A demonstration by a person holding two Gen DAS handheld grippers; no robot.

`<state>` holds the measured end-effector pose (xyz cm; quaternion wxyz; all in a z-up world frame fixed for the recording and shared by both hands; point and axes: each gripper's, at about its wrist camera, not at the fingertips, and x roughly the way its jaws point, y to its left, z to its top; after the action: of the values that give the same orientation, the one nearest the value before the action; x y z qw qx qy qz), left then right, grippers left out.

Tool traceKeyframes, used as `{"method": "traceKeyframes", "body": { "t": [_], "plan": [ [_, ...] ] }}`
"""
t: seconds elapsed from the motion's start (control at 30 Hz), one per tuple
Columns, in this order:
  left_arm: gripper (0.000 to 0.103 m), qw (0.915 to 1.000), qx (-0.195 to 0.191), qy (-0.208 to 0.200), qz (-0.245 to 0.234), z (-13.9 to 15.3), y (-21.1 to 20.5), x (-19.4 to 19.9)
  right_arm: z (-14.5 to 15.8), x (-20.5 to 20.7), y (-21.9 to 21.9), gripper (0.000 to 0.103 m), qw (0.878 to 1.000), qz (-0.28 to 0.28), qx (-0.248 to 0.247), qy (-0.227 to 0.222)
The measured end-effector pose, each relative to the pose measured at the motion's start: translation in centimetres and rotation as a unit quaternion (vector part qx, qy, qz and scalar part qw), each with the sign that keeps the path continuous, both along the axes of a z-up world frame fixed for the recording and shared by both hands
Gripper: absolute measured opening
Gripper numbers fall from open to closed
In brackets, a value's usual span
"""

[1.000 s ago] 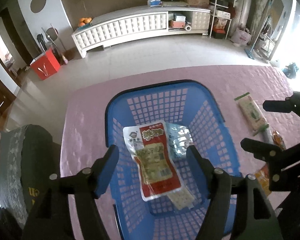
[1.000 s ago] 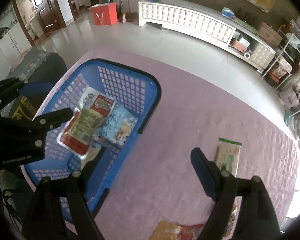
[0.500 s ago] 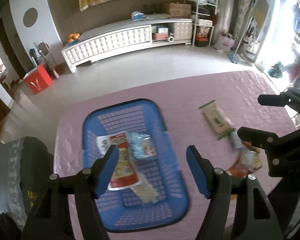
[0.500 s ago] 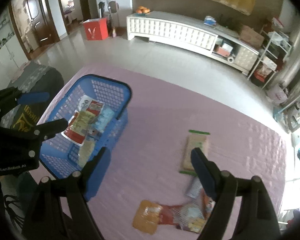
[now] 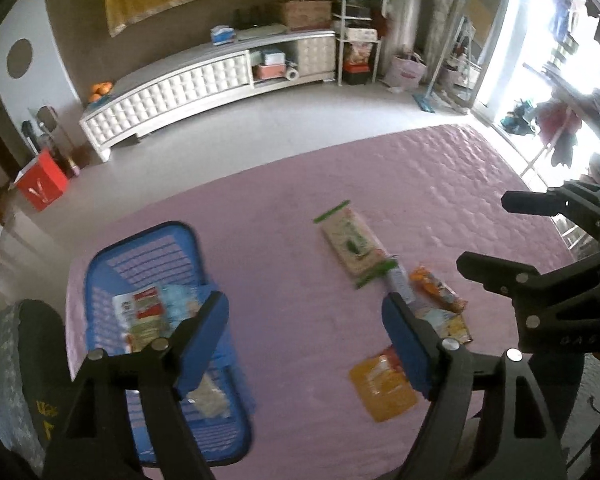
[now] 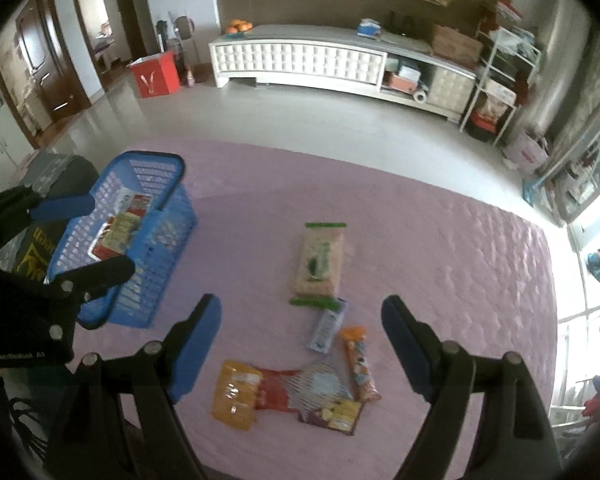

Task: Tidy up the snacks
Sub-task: 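Move both grippers toward the green-labelled cracker pack on the table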

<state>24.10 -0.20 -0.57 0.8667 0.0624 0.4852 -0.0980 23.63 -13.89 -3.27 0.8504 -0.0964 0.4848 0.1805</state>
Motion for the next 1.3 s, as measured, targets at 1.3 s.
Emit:
{"method": "traceKeyframes", "body": {
  "t": [1.3],
  "plan": [
    [0.081, 0.9816, -0.043, 0.168, 0.079, -18.4, -10.0, 15.4, -14.3, 11.4, -11.3, 0.086, 0.987, -0.095, 0.027, 0.123]
  ]
}}
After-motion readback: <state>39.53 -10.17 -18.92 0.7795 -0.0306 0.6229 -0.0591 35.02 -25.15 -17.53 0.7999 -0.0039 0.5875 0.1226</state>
